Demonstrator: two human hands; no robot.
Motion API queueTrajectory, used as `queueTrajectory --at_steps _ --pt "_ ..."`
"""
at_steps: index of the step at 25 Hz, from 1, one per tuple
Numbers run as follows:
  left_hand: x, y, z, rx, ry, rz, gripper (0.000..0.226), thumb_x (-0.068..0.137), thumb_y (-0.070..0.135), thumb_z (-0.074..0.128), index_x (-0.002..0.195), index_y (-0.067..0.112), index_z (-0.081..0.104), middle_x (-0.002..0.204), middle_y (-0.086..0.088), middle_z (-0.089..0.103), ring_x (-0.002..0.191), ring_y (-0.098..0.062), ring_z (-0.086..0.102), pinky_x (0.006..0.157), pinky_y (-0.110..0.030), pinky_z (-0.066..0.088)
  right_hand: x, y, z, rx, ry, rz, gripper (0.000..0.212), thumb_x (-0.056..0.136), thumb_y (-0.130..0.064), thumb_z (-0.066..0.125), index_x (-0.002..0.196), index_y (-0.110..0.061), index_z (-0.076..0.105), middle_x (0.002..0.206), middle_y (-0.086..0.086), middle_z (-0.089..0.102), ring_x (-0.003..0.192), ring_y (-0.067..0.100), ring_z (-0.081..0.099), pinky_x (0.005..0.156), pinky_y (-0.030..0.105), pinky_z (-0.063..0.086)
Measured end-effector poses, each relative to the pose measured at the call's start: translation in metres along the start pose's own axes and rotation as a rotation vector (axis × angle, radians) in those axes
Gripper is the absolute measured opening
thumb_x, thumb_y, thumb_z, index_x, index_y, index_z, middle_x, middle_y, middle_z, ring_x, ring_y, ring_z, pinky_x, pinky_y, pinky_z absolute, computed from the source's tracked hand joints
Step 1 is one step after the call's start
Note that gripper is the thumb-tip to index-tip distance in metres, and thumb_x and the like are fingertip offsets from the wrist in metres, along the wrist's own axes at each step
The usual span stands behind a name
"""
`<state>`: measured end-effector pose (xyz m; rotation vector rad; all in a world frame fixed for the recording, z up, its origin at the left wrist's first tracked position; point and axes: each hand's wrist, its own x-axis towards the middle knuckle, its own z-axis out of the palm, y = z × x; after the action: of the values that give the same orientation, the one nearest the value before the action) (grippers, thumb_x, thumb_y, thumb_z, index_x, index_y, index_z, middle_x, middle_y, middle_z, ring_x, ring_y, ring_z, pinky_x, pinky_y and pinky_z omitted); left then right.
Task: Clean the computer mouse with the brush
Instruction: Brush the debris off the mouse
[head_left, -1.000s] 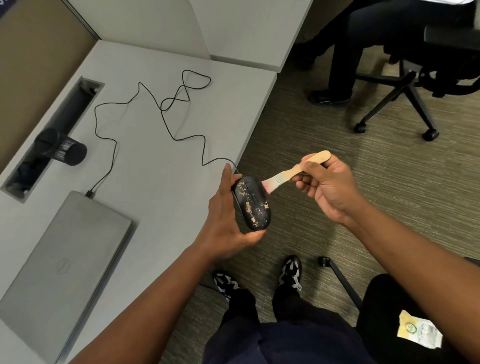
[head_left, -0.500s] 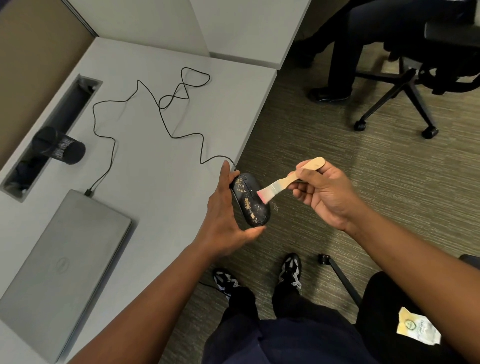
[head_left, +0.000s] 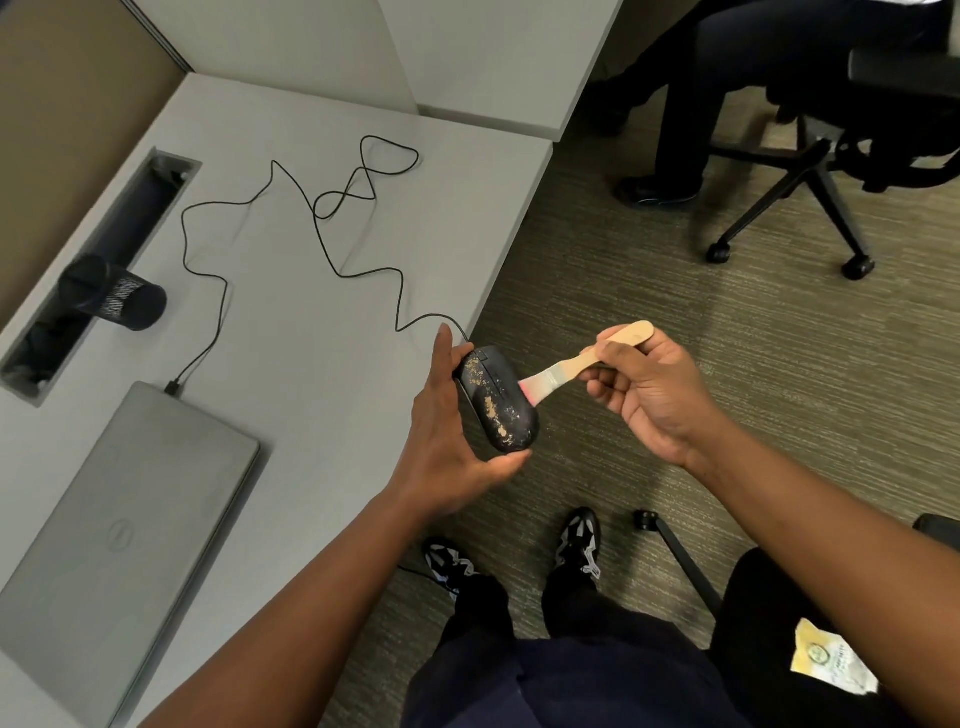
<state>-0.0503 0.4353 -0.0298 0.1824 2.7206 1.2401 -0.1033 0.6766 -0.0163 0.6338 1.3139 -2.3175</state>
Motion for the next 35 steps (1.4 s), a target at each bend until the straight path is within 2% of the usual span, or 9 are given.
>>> queueTrajectory --at_steps 3,7,11,14,17,20,23,31,35 --pt "0.002 0.0 0.0 -0.012 0.012 -0.001 0.153 0.067 0.03 0.1 0.156 0.053 -0.022 0.152 0.013 0.038 0.138 0.013 0.039 0.112 -0.005 0.029 0.001 -0.005 -0.004 0.021 -0.007 0.005 0.011 0.099 0.0 0.06 0.101 -0.01 0.064 0.086 0.011 0.075 0.073 0.019 0.069 0.066 0.026 0.059" --pt "0.004 -0.001 -0.001 -0.023 0.019 -0.024 0.154 0.067 0.036 0.099 0.158 0.05 -0.025 0.159 0.005 0.037 0.146 -0.013 0.042 0.121 -0.033 0.034 0.004 -0.004 -0.004 -0.019 -0.02 0.01 0.01 0.098 0.001 0.06 0.103 -0.008 0.064 0.086 0.013 0.074 0.076 0.021 0.069 0.065 0.025 0.059" --pt "0.006 -0.002 0.001 -0.024 0.004 -0.035 0.154 0.069 0.035 0.098 0.159 0.044 -0.026 0.159 0.003 0.038 0.145 -0.008 0.041 0.118 -0.021 0.029 0.005 -0.01 -0.006 -0.002 -0.045 0.009 0.01 0.098 -0.001 0.061 0.105 -0.007 0.065 0.088 0.013 0.075 0.076 0.02 0.071 0.066 0.025 0.06" --pt "0.008 -0.001 0.002 -0.022 0.004 -0.035 0.154 0.069 0.036 0.098 0.159 0.043 -0.026 0.16 0.003 0.037 0.146 -0.009 0.04 0.119 -0.027 0.031 0.002 -0.004 -0.001 -0.066 -0.109 0.033 0.011 0.096 -0.001 0.063 0.106 -0.004 0.065 0.092 0.017 0.075 0.075 0.02 0.072 0.066 0.026 0.061" --pt "0.008 -0.002 0.003 -0.015 0.012 -0.018 0.155 0.068 0.036 0.099 0.158 0.047 -0.027 0.16 0.003 0.036 0.145 -0.009 0.04 0.12 -0.027 0.033 0.004 -0.009 -0.003 -0.074 -0.031 -0.023 0.009 0.097 -0.001 0.063 0.103 -0.005 0.066 0.089 0.016 0.075 0.076 0.022 0.071 0.065 0.026 0.06" --pt "0.006 -0.003 0.003 -0.023 0.017 -0.015 0.155 0.068 0.036 0.098 0.158 0.047 -0.027 0.161 0.003 0.033 0.147 -0.016 0.039 0.122 -0.042 0.037 0.003 -0.012 -0.002 -0.069 -0.067 -0.024 0.008 0.097 -0.002 0.063 0.104 -0.006 0.065 0.09 0.017 0.075 0.076 0.023 0.071 0.065 0.027 0.061" --pt "0.006 -0.003 0.003 -0.031 0.015 0.004 0.154 0.068 0.037 0.096 0.158 0.047 -0.028 0.16 0.002 0.034 0.146 -0.019 0.041 0.122 -0.047 0.039 -0.001 -0.008 0.009 -0.116 -0.137 -0.006 0.008 0.096 -0.002 0.064 0.102 -0.007 0.066 0.09 0.018 0.075 0.074 0.022 0.073 0.064 0.027 0.06" --pt "0.003 -0.005 0.0 -0.052 0.016 -0.002 0.157 0.069 0.03 0.099 0.158 0.041 -0.03 0.16 0.006 0.034 0.148 -0.011 0.041 0.121 -0.031 0.039 0.002 -0.01 0.003 -0.182 0.027 -0.125 0.012 0.099 -0.001 0.058 0.097 -0.011 0.064 0.087 0.016 0.071 0.073 0.022 0.066 0.062 0.03 0.056" --pt "0.003 -0.005 -0.001 -0.063 0.026 0.005 0.158 0.068 0.029 0.099 0.157 0.042 -0.031 0.159 0.003 0.036 0.146 -0.01 0.042 0.118 -0.017 0.034 -0.001 -0.002 0.004 -0.381 0.047 -0.355 0.01 0.096 -0.005 0.057 0.093 -0.013 0.063 0.088 0.024 0.067 0.067 0.027 0.062 0.059 0.037 0.054"
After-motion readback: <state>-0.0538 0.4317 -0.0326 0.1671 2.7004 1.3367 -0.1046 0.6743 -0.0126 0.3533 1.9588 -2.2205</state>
